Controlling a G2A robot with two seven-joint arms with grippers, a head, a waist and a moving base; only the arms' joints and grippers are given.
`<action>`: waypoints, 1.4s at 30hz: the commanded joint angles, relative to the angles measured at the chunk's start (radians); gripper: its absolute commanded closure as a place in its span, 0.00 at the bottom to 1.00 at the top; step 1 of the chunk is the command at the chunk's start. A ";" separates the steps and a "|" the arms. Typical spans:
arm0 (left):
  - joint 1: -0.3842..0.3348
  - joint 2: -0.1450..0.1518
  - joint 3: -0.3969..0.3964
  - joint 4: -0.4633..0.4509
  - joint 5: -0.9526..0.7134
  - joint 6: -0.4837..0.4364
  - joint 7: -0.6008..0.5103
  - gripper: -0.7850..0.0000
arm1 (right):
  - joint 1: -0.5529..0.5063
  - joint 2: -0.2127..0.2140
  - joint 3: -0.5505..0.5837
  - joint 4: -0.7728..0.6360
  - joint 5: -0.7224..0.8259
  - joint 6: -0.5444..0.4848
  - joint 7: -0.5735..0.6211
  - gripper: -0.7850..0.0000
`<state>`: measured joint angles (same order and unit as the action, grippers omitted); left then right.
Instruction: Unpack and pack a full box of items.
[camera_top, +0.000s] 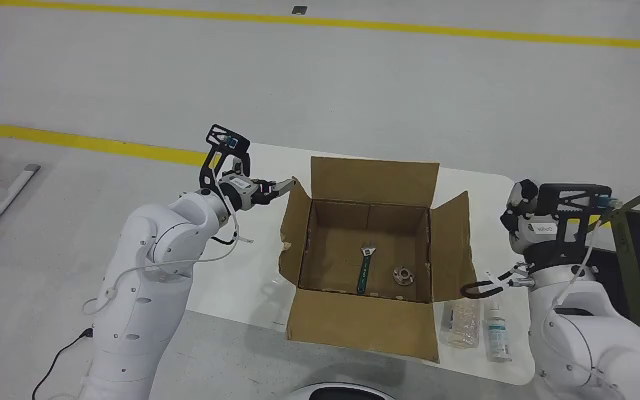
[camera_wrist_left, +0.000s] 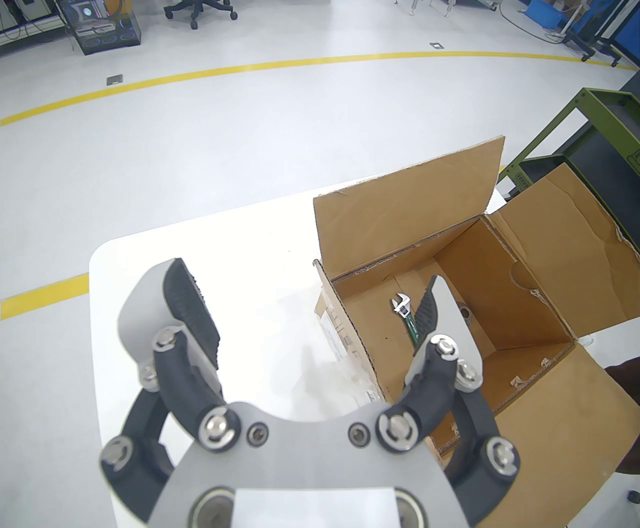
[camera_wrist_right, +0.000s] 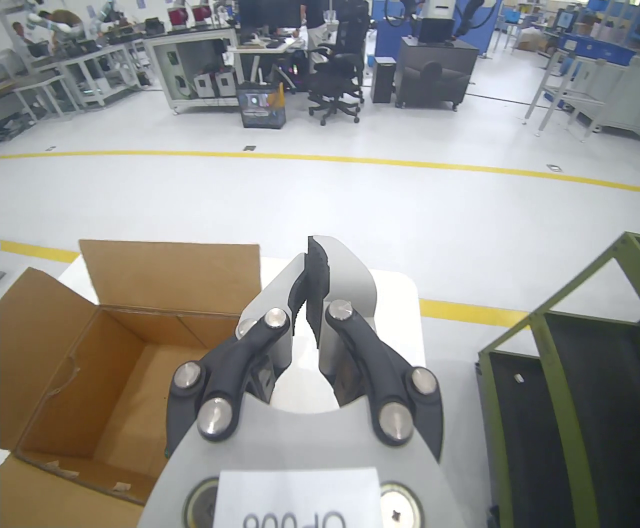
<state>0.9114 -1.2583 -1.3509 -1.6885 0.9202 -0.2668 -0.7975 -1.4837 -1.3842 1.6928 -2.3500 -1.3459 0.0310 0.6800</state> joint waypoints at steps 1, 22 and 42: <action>0.000 0.000 0.000 0.000 0.000 0.000 0.000 0.00 | 0.010 0.003 -0.077 0.000 -0.064 -0.039 0.062 1.00; 0.000 0.000 0.000 0.000 0.000 0.000 0.000 0.00 | 0.106 -0.033 -0.557 0.451 -0.374 0.115 0.236 1.00; 0.000 0.000 0.000 0.000 0.000 0.000 0.000 0.00 | 0.117 -0.036 -0.542 0.460 -0.331 0.115 0.237 1.00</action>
<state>0.9114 -1.2583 -1.3509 -1.6885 0.9202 -0.2668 -0.7975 -1.3759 -1.4187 1.1455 -1.8927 -1.6906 0.1445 0.9019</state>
